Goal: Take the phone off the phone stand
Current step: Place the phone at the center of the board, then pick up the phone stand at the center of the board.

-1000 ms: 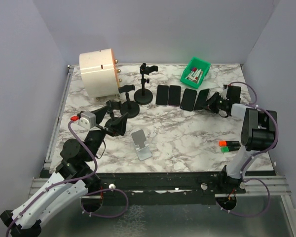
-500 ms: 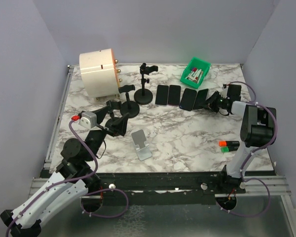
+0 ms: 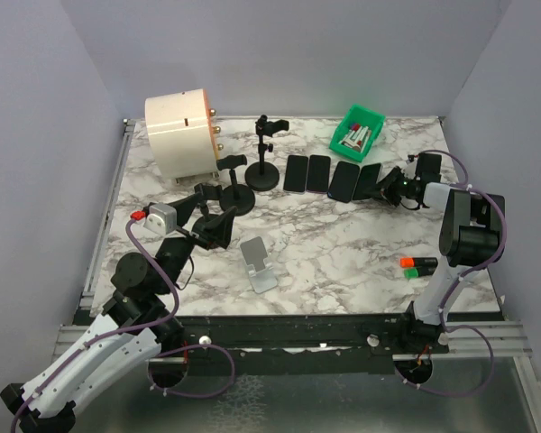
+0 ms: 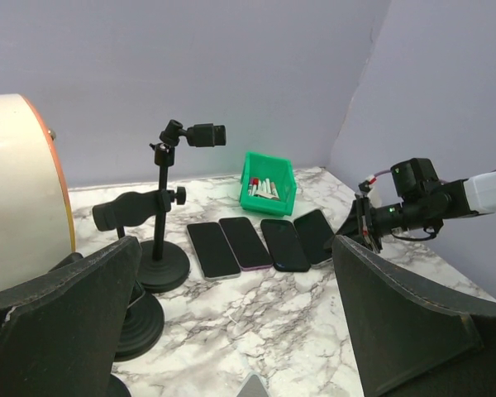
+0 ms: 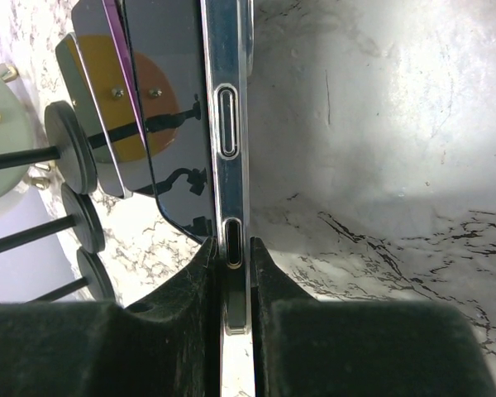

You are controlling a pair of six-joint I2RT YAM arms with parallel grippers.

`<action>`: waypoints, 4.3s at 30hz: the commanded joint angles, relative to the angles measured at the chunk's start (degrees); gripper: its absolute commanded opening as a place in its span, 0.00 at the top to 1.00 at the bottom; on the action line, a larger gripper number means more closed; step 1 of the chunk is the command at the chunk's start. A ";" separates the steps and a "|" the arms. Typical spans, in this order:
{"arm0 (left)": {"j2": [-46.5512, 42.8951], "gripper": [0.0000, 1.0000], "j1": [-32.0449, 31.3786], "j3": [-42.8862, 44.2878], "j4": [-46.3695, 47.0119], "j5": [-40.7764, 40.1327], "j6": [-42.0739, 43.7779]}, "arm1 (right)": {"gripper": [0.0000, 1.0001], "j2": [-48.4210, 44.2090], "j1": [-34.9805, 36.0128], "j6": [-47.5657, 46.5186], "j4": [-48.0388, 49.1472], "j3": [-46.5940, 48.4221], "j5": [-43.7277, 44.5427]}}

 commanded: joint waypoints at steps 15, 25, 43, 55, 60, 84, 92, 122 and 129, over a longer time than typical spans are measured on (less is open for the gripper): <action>-0.46 0.01 0.35 1.09 -0.32 1.89 -0.58 | 0.61 1.18 -0.35 -2.14 -8.37 -1.60 11.08; -0.70 0.01 0.34 1.06 -0.31 1.91 -0.59 | 0.60 -0.08 -0.33 -3.11 -9.96 -1.61 15.70; -0.86 0.01 0.34 1.08 -0.41 2.09 -0.41 | 0.60 -2.47 -0.34 -3.97 -10.32 -2.65 20.32; -0.88 0.01 0.34 1.13 -0.48 2.00 -0.35 | 0.56 -1.63 -0.31 -3.68 -12.52 2.00 26.58; -0.72 0.01 0.32 1.15 -0.56 2.05 -0.32 | 0.56 0.63 -0.32 -5.73 -11.40 5.10 24.64; 0.20 0.01 0.28 1.26 -0.85 2.18 0.38 | 0.58 8.56 3.54 -10.03 -11.53 13.78 15.09; 0.36 0.01 0.23 1.18 -1.02 1.74 0.64 | 0.59 4.41 3.83 -7.72 -9.18 11.91 18.85; -2.50 0.01 0.23 -1.00 1.52 0.59 5.14 | 0.44 -31.07 42.05 -7.71 27.42 -18.27 -7.17; -2.36 0.01 0.27 -1.33 1.64 -0.44 5.84 | 0.43 -20.04 43.87 -4.24 37.49 -17.30 -8.40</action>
